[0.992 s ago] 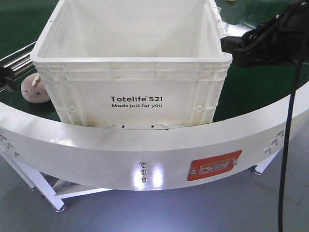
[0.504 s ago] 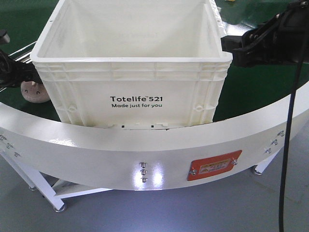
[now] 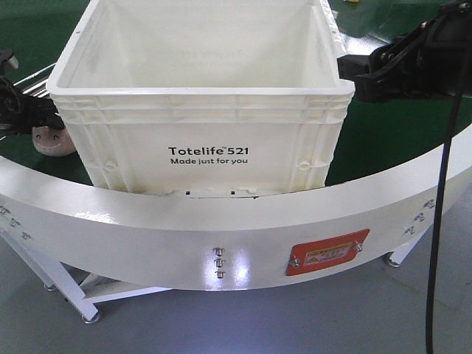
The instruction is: Place moving items into box and shelve
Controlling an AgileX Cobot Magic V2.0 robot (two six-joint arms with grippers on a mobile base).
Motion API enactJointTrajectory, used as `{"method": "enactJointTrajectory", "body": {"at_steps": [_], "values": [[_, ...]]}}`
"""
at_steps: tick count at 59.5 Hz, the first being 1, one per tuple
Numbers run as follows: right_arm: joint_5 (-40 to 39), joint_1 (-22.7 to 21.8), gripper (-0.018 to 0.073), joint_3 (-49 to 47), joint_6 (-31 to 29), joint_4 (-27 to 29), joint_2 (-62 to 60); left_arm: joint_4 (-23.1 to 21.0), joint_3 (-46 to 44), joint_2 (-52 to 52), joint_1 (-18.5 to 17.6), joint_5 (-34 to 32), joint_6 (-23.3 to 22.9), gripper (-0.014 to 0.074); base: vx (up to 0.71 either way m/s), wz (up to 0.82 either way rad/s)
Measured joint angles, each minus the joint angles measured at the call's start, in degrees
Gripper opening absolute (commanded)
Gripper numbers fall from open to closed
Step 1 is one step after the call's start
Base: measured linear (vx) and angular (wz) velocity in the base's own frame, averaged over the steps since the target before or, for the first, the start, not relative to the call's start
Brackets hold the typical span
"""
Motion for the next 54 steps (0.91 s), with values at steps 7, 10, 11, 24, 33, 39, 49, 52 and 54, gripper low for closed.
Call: {"method": "enactJointTrajectory", "body": {"at_steps": [7,10,11,24,33,39,49,52,54], "values": [[0.0,0.0,0.0504,0.0,0.0,0.0,0.0,0.35,0.0,-1.51,0.0,0.72,0.06,0.0317,0.0,0.0],[0.0,0.0,0.0504,0.0,0.0,0.0,0.0,0.72,0.0,-2.94,0.0,0.72,0.31,0.0317,0.0,0.0],[0.0,0.0,0.0504,0.0,0.0,0.0,0.0,0.79,0.0,-3.69,0.0,0.72,0.45,0.0317,0.0,0.0],[0.0,0.0,0.0504,0.0,0.0,0.0,0.0,1.11,-4.48,-14.59,0.0,2.7,0.85,0.0317,0.0,0.0],[0.0,0.0,0.0504,0.0,0.0,0.0,0.0,0.92,-9.18,-21.45,-0.86,4.38,0.85,0.0317,0.0,0.0],[0.0,0.0,0.0504,0.0,0.0,0.0,0.0,-1.89,-10.15,-24.74,-3.5,4.51,1.4,0.0317,0.0,0.0],[0.0,0.0,0.0504,0.0,0.0,0.0,0.0,-7.29,-10.21,-25.16,-11.09,4.86,8.17,0.0319,0.0,0.0],[0.0,0.0,0.0504,0.0,0.0,0.0,0.0,-7.95,-10.21,-24.47,-13.41,4.86,9.9,0.0333,0.0,0.0],[0.0,0.0,0.0504,0.0,0.0,0.0,0.0,-8.3,-10.21,-23.82,-14.96,4.88,10.85,0.0351,0.0,0.0]]}}
